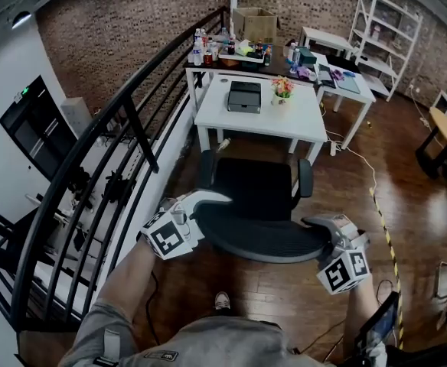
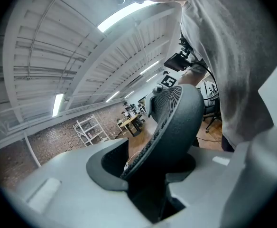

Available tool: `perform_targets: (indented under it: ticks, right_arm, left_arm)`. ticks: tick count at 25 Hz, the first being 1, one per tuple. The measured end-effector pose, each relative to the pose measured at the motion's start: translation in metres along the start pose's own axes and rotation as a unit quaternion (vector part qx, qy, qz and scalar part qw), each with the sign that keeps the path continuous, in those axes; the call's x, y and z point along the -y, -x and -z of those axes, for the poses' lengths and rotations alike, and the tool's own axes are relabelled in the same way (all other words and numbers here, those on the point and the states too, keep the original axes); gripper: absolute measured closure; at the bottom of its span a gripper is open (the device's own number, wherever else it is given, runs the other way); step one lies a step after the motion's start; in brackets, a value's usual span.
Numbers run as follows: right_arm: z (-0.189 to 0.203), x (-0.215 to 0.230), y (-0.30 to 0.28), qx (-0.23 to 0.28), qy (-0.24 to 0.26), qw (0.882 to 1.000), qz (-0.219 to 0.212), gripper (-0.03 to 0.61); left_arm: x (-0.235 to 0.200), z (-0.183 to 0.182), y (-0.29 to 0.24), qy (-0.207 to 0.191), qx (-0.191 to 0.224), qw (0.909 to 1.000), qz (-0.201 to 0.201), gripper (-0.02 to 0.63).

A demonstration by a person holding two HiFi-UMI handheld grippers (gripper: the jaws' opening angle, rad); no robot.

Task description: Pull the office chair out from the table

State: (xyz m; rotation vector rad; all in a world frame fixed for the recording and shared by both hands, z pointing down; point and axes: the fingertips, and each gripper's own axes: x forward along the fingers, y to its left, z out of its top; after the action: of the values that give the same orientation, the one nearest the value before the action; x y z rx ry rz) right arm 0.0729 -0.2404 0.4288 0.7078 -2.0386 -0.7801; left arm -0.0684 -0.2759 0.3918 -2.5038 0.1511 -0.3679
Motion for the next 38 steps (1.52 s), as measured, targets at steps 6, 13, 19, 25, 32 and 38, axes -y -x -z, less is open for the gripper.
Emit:
perform_targets:
  ticks: [6,13,19,25,32,38]
  right_arm:
    - [-0.001,-0.028,0.025,0.012,0.006,1.0,0.008,0.474]
    - [-0.007,-0.059,0.066,0.026,0.015,0.999,0.012,0.474]
    - [-0.021,-0.087,0.104,0.035,0.012,0.999,0.012,0.466]
    - [-0.038,-0.115,0.131,0.034,0.003,0.999,0.001,0.459]
    - [-0.067,-0.148,0.151,0.03,-0.005,1.0,-0.005,0.462]
    - [-0.08,-0.157,0.153,0.024,-0.007,1.0,-0.003,0.465]
  left_arm:
    - [0.037,-0.017,0.001,0.0,-0.008,0.9997,-0.021,0.459]
    - [0.083,-0.054,0.002,-0.01,0.001,0.9992,-0.038,0.454]
    - [0.125,-0.088,0.01,-0.013,0.013,0.999,-0.04,0.455]
    - [0.158,-0.101,0.023,0.016,-0.008,0.9993,-0.034,0.456]
    - [0.19,-0.12,0.048,0.019,0.018,0.9995,-0.019,0.457]
    - [0.195,-0.122,0.06,0.014,0.029,0.9994,-0.012,0.456]
